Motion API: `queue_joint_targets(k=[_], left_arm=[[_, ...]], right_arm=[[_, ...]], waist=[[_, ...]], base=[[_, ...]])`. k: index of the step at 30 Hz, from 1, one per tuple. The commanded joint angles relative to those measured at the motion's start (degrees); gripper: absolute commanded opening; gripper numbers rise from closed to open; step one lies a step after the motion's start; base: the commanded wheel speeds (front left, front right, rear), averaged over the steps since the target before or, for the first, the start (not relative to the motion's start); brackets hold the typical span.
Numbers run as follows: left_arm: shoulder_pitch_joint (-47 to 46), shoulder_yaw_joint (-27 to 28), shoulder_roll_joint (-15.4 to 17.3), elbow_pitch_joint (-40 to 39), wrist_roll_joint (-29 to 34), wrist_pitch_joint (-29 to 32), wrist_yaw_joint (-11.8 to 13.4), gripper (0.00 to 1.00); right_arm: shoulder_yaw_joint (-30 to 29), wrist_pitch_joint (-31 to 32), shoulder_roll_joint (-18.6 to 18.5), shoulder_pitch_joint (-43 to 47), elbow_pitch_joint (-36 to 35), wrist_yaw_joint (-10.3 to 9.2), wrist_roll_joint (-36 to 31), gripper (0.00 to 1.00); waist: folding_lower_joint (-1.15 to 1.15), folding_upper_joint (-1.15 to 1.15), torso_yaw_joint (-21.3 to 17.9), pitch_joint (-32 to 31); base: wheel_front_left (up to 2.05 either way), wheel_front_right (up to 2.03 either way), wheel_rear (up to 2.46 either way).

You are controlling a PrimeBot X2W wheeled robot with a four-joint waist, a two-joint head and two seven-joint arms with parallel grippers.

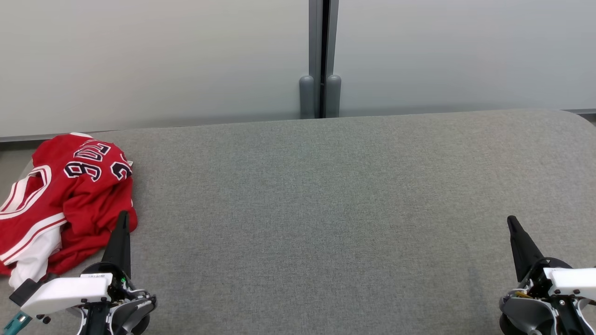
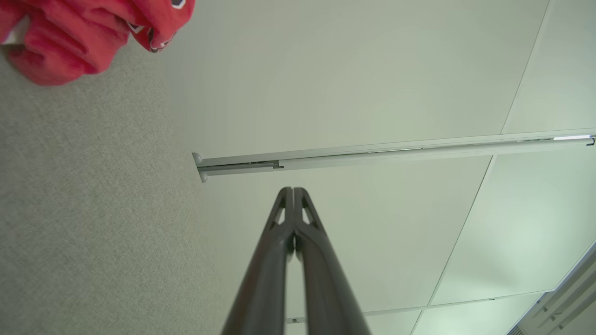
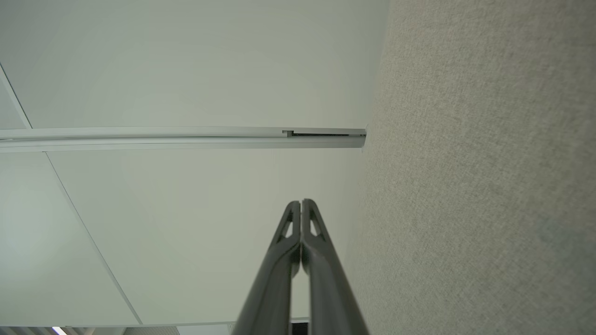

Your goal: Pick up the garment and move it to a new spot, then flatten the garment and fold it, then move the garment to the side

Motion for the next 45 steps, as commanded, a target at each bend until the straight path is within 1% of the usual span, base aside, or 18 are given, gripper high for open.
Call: queue_joint_targets(k=[1, 45], left_arm=[[-0.59, 0.22, 0.32, -0.15, -0.07, 0.17, -0.18, 0.0], [-0.59, 0.22, 0.32, -0.15, -0.06, 0.17, -0.18, 0.0]], right_arm=[[-0.05, 0.16, -0.24, -0.25, -0.15, 0.02, 0.15, 0.0], [-0.05, 0.15, -0.24, -0.25, -0.15, 0.02, 0.15, 0.0]], waist=[[0.0, 0.0, 0.0, 0.0], [0.0, 0.0, 0.0, 0.0]], base=[[0.0, 0.0, 0.0], [0.0, 0.0, 0.0]])
